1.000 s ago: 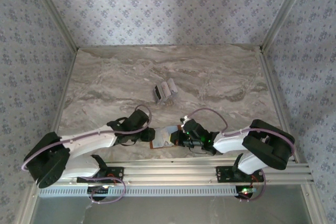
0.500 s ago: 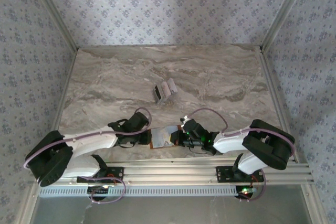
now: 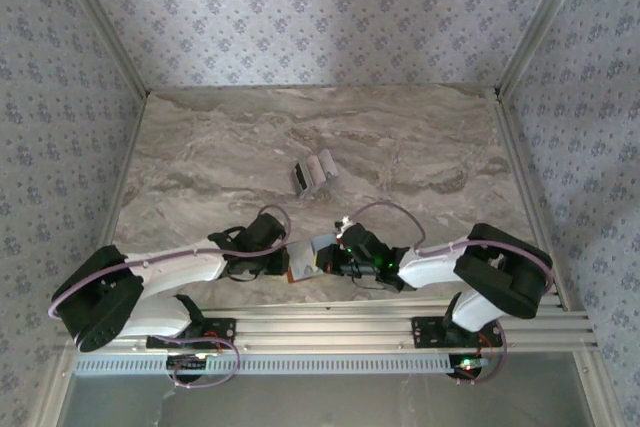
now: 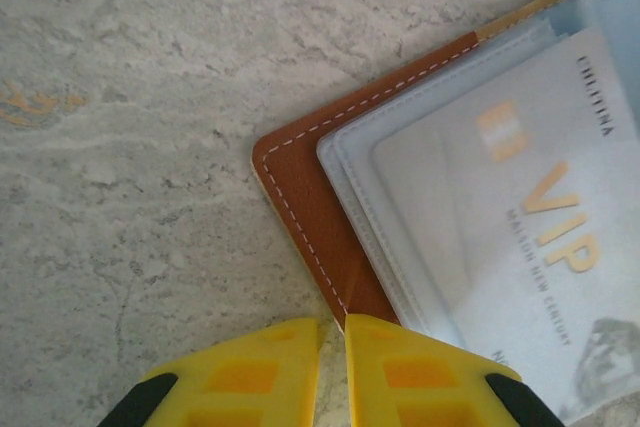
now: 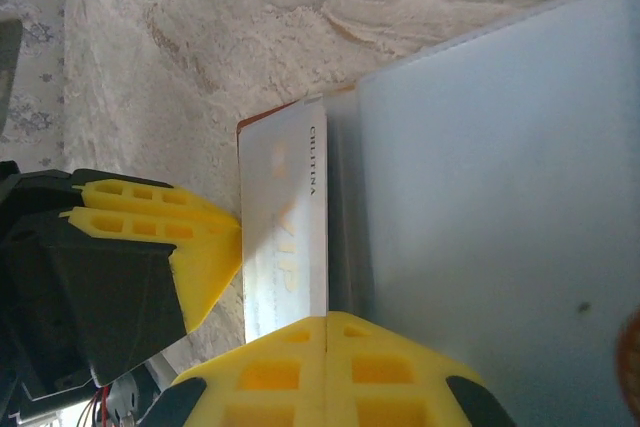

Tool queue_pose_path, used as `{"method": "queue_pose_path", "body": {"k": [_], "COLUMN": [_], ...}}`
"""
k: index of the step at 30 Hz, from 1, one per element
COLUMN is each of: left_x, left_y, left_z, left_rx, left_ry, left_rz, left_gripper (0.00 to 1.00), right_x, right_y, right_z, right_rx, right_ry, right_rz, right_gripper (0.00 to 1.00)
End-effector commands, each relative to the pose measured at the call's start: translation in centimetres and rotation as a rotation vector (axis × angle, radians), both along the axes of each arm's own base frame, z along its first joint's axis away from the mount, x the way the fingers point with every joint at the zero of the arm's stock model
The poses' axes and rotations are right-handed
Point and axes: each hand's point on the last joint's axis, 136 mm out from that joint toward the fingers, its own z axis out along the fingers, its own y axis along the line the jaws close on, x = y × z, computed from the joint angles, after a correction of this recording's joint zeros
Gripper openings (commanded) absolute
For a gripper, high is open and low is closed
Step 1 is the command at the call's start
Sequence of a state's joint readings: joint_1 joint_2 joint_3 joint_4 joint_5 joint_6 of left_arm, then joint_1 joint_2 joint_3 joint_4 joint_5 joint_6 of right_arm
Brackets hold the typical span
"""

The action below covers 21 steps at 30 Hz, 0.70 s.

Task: Put the credit cards into the card holder
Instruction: Insert the credit card into the card slot.

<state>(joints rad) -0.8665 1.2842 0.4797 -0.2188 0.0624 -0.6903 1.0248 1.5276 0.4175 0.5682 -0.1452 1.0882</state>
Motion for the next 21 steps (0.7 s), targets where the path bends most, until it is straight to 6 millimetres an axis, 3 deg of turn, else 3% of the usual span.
{"method": "queue_pose_path", "body": {"k": [1,6,11,21], "left_x": [-0.6,-0.5,-0.5,-0.2], "left_y": [-1.0,-1.0,-0.7,-0.3], "left_z": [-0.9,-0.9,-0.8,0.1], "left_rx": [-0.017,-0.014,0.001,0.026], "left_ry": [0.025,0.024,0.019,-0.010], "left_rz": [-0.027,-0.027,-0.023,-0.042], "left_gripper": [0.15,0.16,0.15,0.18], "right_x": [-0.2,-0.8,-0.7,-0.9], "right_y": [1.4,2.6,1.2,-2.1], "right_z": [0.2,-0.1,-0.3,1.2], "right_rx": [0.014,-0.004,-0.092,-0.279], "right_ry": [-0.013,-0.031,-0.063,-0.107], "right_rz": [0.027,0.069,0.058,0.087], "right_gripper": [0.00,0.00,0.01,0.40]}}
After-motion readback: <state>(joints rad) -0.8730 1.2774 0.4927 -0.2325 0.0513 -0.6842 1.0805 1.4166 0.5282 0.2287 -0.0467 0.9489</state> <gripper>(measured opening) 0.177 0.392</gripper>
